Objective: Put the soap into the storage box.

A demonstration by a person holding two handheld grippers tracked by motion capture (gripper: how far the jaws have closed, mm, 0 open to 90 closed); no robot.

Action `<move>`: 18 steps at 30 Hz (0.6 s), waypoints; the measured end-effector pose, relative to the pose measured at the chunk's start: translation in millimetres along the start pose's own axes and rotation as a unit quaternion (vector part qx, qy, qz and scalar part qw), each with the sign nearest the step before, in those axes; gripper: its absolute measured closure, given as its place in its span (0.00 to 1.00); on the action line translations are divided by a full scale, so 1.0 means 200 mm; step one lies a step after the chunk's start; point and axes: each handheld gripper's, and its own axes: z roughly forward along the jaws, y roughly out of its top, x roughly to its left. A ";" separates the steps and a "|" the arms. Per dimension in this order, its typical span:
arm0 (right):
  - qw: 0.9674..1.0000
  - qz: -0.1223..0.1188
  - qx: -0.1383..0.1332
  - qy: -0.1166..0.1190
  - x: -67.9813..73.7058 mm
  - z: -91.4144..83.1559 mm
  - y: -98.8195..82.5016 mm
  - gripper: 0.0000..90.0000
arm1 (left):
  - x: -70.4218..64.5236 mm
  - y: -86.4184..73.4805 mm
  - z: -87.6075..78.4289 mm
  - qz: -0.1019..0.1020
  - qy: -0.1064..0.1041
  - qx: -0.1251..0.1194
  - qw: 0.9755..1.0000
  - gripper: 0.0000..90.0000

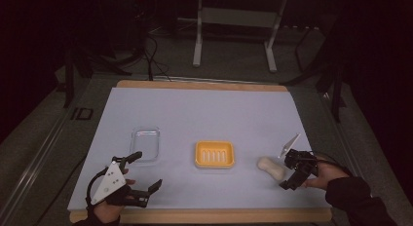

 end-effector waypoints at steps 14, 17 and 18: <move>0.997 0.013 -0.072 -0.015 -0.06 0.07 0.04 0.32 | 0.00 0.00 0.00 0.001 -0.001 -0.001 1.000 0.01; 0.997 0.011 -0.082 -0.010 -0.07 0.08 0.05 0.34 | 0.00 0.00 0.00 0.001 -0.001 -0.001 1.000 0.01; 0.996 0.012 -0.085 -0.008 -0.07 0.08 0.05 0.35 | 0.00 0.00 0.00 0.001 -0.001 0.000 1.000 0.01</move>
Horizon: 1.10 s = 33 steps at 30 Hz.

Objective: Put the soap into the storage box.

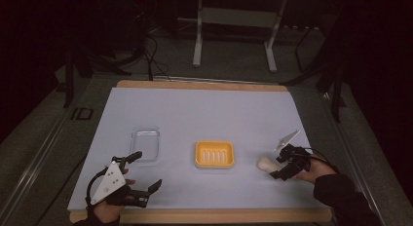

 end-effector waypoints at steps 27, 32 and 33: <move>0.999 0.004 0.030 -0.027 0.00 0.16 0.03 0.52 | -0.01 0.00 0.01 0.005 -0.005 0.001 1.000 0.01; 0.999 0.022 0.028 -0.028 -0.01 0.16 0.03 0.55 | -0.01 0.00 0.01 0.005 -0.005 0.000 1.000 0.01; 0.999 0.026 0.029 -0.030 0.00 0.16 0.04 0.55 | -0.01 0.00 0.01 0.004 -0.005 0.000 1.000 0.01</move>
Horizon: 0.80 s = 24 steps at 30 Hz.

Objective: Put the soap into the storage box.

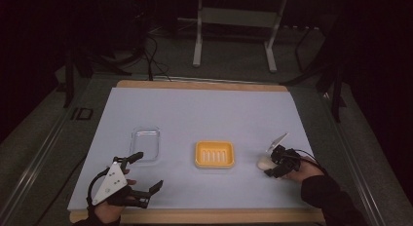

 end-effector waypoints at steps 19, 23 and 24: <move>1.000 -0.013 -0.025 0.008 -0.05 -0.12 0.00 0.55 | 0.00 0.00 0.00 0.000 -0.001 -0.001 1.000 0.01; 0.999 -0.021 -0.023 0.009 -0.06 -0.15 0.01 0.55 | 0.00 0.00 0.00 0.000 -0.001 0.000 1.000 0.01; 0.999 -0.023 -0.023 0.009 -0.06 -0.16 0.02 0.55 | 0.00 0.00 0.00 0.000 -0.001 -0.001 1.000 0.01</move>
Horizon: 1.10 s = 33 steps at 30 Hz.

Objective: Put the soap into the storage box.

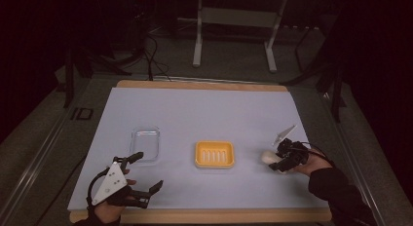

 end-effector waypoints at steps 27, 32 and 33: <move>0.993 -0.113 -0.017 0.034 0.01 -0.18 0.19 0.55 | 0.00 0.00 0.00 -0.001 -0.002 -0.001 1.000 0.01; 0.990 -0.133 -0.022 0.035 0.03 -0.24 0.26 0.55 | 0.00 0.00 0.00 -0.001 -0.003 -0.001 1.000 0.01; 0.990 -0.133 -0.022 0.035 0.03 -0.24 0.26 0.55 | 0.00 0.00 0.00 -0.001 -0.003 -0.001 1.000 0.01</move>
